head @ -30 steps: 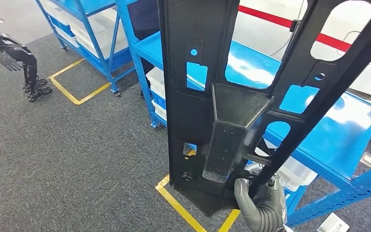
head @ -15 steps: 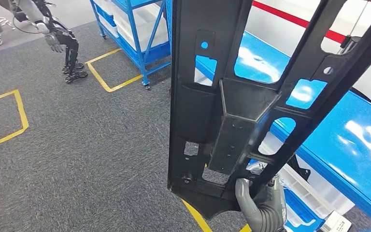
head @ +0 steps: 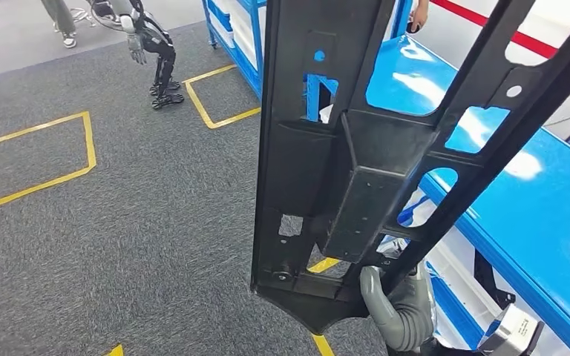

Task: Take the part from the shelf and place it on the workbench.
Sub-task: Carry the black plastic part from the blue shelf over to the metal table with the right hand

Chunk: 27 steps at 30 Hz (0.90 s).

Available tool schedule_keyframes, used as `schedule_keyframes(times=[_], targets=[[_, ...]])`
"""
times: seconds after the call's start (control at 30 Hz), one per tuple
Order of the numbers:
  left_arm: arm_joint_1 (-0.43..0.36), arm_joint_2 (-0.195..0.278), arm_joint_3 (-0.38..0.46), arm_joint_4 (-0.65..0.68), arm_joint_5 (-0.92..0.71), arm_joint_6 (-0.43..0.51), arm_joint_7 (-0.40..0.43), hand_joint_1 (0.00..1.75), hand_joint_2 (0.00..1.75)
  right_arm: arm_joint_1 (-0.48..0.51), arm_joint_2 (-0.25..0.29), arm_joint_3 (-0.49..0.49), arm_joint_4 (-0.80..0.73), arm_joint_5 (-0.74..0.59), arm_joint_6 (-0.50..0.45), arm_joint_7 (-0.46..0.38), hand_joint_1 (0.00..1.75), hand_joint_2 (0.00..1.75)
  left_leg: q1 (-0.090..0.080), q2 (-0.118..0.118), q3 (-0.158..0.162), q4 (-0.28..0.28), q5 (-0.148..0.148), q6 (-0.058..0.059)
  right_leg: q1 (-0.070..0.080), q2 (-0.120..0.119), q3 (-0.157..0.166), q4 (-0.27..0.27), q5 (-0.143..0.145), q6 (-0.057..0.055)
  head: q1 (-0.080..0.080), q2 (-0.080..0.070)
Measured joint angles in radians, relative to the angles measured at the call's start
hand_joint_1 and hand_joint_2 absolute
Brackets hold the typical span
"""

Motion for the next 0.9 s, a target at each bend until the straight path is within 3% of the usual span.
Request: schedule_keyframes(times=[0.07, 0.13, 0.17, 0.23, 0.3, 0.33, 0.37, 0.4, 0.43, 0.5, 0.53, 0.57, 0.63, 0.67, 0.73, 0.8, 0.87, 0.9], targets=[[0.002, 0.005, 0.001, 0.000, -0.003, -0.020, 0.006, 0.00, 1.75, -0.009, 0.002, 0.000, 0.006, -0.017, 0.011, -0.005, 1.75, 1.75, -0.011, 0.026, 0.023, -0.063, 0.012, 0.011, 0.004, -0.019, 0.002, 0.000, -0.004, 0.008, 0.000, 0.000], [0.003, 0.008, 0.003, 0.000, -0.005, -0.030, 0.006, 0.00, 1.75, -0.019, 0.004, 0.000, 0.014, -0.028, 0.019, -0.008, 1.75, 1.75, -0.014, 0.005, 0.019, -0.068, 0.014, 0.021, 0.006, -0.038, 0.004, -0.002, -0.007, 0.017, 0.001, 0.000], [0.004, 0.010, 0.004, 0.000, -0.005, -0.035, 0.006, 0.00, 1.75, -0.024, 0.005, 0.001, 0.018, -0.032, 0.022, -0.010, 1.75, 1.75, -0.012, -0.008, 0.021, -0.071, 0.017, 0.026, 0.004, -0.031, 0.006, 0.002, -0.013, 0.022, 0.001, 0.000], [0.005, 0.011, 0.005, 0.000, -0.003, -0.044, 0.006, 0.00, 1.75, -0.029, 0.006, 0.000, 0.025, -0.039, 0.027, -0.013, 1.75, 1.75, -0.006, -0.031, 0.027, -0.078, 0.023, 0.037, 0.001, 0.024, -0.018, 0.065, -0.051, 0.031, 0.001, 0.000], [0.006, 0.012, 0.006, 0.000, -0.002, -0.053, 0.007, 0.00, 1.75, -0.029, 0.006, 0.001, 0.033, -0.045, 0.032, -0.016, 1.75, 1.75, -0.004, -0.054, 0.028, -0.078, 0.024, 0.044, -0.001, 0.078, -0.090, 0.208, -0.114, 0.034, 0.002, 0.000], [0.006, 0.012, 0.007, 0.000, -0.001, -0.058, 0.007, 0.00, 1.75, -0.029, 0.006, 0.001, 0.037, -0.048, 0.034, -0.017, 1.75, 1.75, -0.004, -0.068, 0.028, -0.078, 0.024, 0.045, -0.001, 0.086, -0.128, 0.275, -0.134, 0.035, 0.003, 0.000], [0.007, 0.012, 0.007, 0.000, 0.001, -0.064, 0.007, 0.00, 1.75, -0.030, 0.006, 0.001, 0.042, -0.053, 0.036, -0.019, 1.75, 1.75, -0.005, -0.082, 0.029, -0.078, 0.024, 0.045, -0.001, 0.088, -0.152, 0.312, -0.135, 0.036, 0.003, 0.000], [0.007, 0.012, 0.007, 0.000, 0.004, -0.071, 0.007, 0.00, 1.75, -0.031, 0.006, 0.001, 0.047, -0.058, 0.039, -0.020, 1.75, 1.75, -0.004, -0.097, 0.031, -0.077, 0.024, 0.045, -0.001, 0.089, -0.157, 0.306, -0.115, 0.036, 0.003, 0.000], [0.007, 0.013, 0.008, 0.000, 0.008, -0.079, 0.007, 0.00, 1.75, -0.033, 0.006, 0.001, 0.051, -0.063, 0.043, -0.022, 1.75, 1.75, -0.004, -0.112, 0.034, -0.077, 0.023, 0.044, -0.003, 0.093, -0.142, 0.260, -0.079, 0.035, 0.003, 0.000], [0.006, 0.016, 0.008, 0.000, 0.014, -0.096, 0.007, 0.00, 1.75, -0.037, 0.006, 0.001, 0.060, -0.070, 0.049, -0.025, 1.75, 1.75, -0.004, -0.138, 0.037, -0.074, 0.020, 0.039, -0.008, 0.131, -0.082, 0.111, 0.000, 0.034, 0.003, 0.000], [0.006, 0.018, 0.009, 0.000, 0.016, -0.103, 0.006, 0.00, 1.75, -0.040, 0.007, 0.001, 0.063, -0.072, 0.051, -0.026, 1.75, 1.75, -0.004, -0.149, 0.035, -0.071, 0.018, 0.035, -0.010, 0.152, -0.059, 0.054, 0.023, 0.032, 0.003, 0.000], [0.006, 0.020, 0.009, 0.000, 0.017, -0.110, 0.006, 0.00, 1.75, -0.041, 0.008, 0.001, 0.067, -0.074, 0.053, -0.028, 1.75, 1.75, -0.004, -0.159, 0.031, -0.070, 0.017, 0.030, -0.011, 0.167, -0.046, 0.021, 0.032, 0.029, 0.003, 0.000], [0.005, 0.025, 0.010, 0.000, 0.019, -0.120, 0.006, 0.00, 1.75, -0.047, 0.010, 0.001, 0.074, -0.079, 0.058, -0.030, 1.75, 1.75, -0.001, -0.180, 0.024, -0.071, 0.018, 0.019, -0.008, 0.156, -0.042, 0.010, 0.031, 0.018, 0.003, 0.000], [0.005, 0.027, 0.011, 0.000, 0.021, -0.124, 0.006, 0.00, 1.75, -0.050, 0.011, 0.001, 0.077, -0.082, 0.060, -0.031, 1.75, 1.75, 0.002, -0.177, 0.022, -0.068, 0.017, 0.014, -0.007, 0.143, -0.041, 0.008, 0.032, 0.012, 0.003, 0.000], [0.005, 0.033, 0.012, 0.000, 0.028, -0.132, 0.006, 0.00, 1.75, -0.054, 0.013, 0.001, 0.083, -0.087, 0.062, -0.033, 1.75, 1.75, 0.001, -0.133, 0.001, -0.021, -0.011, 0.003, -0.007, 0.116, -0.036, 0.003, 0.032, -0.002, 0.001, 0.000], [0.001, 0.037, 0.015, 0.000, 0.038, -0.142, 0.004, 0.00, 1.75, -0.053, 0.013, 0.001, 0.088, -0.091, 0.062, -0.036, 1.75, 1.75, 0.001, -0.078, -0.056, 0.104, -0.073, -0.006, -0.004, 0.090, -0.033, 0.002, 0.029, -0.011, -0.001, 0.000], [-0.004, 0.040, 0.021, 0.000, 0.047, -0.151, 0.000, 0.00, 1.75, -0.052, 0.013, 0.001, 0.094, -0.093, 0.062, -0.040, 1.75, 1.75, 0.003, -0.065, -0.111, 0.223, -0.115, -0.013, -0.001, 0.060, -0.031, 0.003, 0.026, -0.015, -0.001, 0.000], [-0.005, 0.041, 0.023, 0.000, 0.052, -0.154, -0.002, 0.00, 1.75, -0.052, 0.013, 0.001, 0.096, -0.094, 0.062, -0.041, 1.75, 1.75, 0.003, -0.061, -0.115, 0.236, -0.112, -0.013, 0.001, 0.047, -0.029, 0.003, 0.024, -0.015, -0.001, 0.000]])
